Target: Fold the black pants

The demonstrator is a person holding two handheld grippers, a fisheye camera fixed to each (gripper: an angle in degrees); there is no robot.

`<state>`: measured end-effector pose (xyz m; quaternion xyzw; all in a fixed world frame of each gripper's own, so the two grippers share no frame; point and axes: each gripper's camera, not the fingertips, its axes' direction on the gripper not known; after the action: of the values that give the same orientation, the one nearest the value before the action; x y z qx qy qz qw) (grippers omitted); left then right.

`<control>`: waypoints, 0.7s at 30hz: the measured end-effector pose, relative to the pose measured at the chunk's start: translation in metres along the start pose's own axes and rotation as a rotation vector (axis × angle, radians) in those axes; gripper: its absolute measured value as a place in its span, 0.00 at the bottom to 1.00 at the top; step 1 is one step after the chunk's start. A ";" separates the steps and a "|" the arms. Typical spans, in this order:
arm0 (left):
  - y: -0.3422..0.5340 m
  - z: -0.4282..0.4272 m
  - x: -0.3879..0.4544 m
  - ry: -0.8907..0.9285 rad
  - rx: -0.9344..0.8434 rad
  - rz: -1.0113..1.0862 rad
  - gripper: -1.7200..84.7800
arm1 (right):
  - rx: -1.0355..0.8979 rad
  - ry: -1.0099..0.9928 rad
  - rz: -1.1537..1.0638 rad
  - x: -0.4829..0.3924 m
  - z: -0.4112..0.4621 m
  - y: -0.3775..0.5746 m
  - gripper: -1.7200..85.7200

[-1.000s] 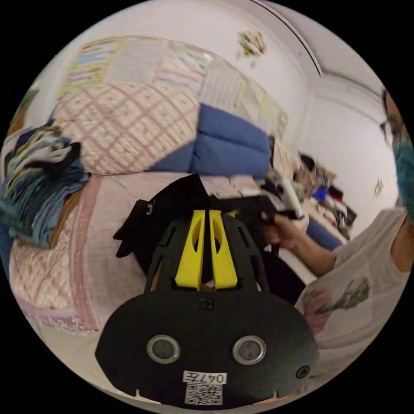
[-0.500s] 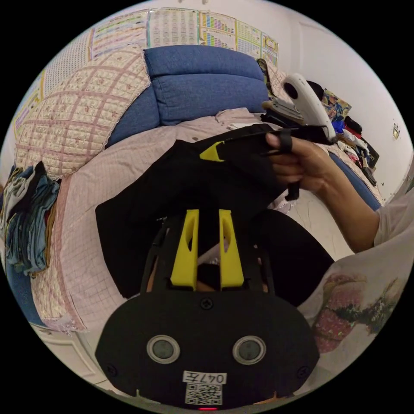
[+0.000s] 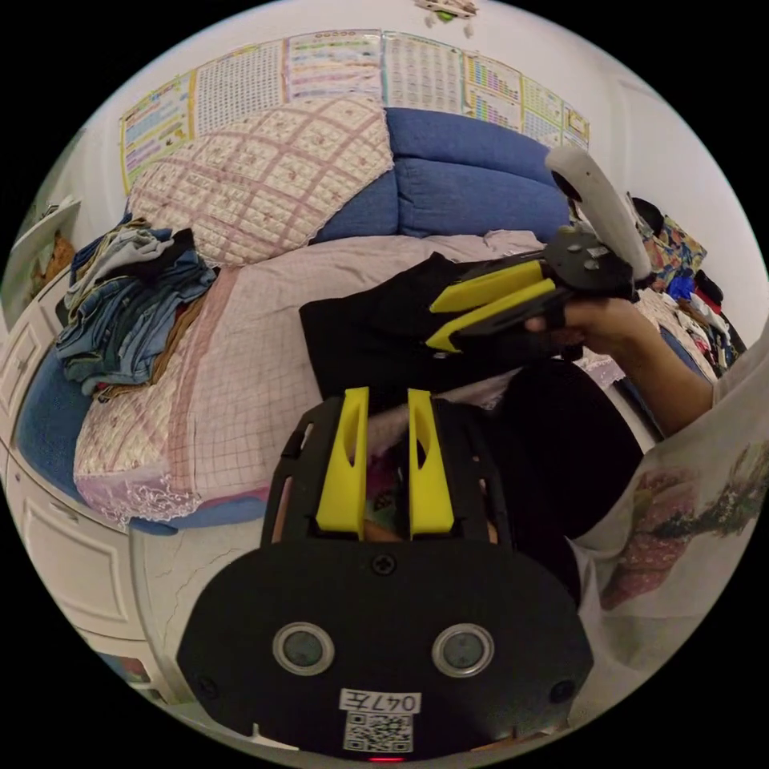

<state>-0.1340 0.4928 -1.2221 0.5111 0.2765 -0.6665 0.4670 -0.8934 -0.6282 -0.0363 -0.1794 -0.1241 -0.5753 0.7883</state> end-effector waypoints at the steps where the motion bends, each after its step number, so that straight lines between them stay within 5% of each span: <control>1: 0.007 0.010 -0.011 -0.023 -0.007 0.005 0.11 | -0.020 0.022 0.004 -0.008 0.011 -0.005 0.11; 12: 0.067 0.067 -0.117 -0.027 -0.060 -0.050 0.12 | -0.091 0.020 0.020 -0.032 0.086 0.032 0.04; 21: 0.094 0.048 -0.180 -0.026 -0.039 -0.031 0.12 | 0.188 -0.204 0.546 0.086 0.092 0.202 0.02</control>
<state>-0.0617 0.4750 -1.0267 0.4889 0.2914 -0.6745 0.4702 -0.6740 -0.6081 0.0535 -0.1892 -0.2023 -0.3072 0.9104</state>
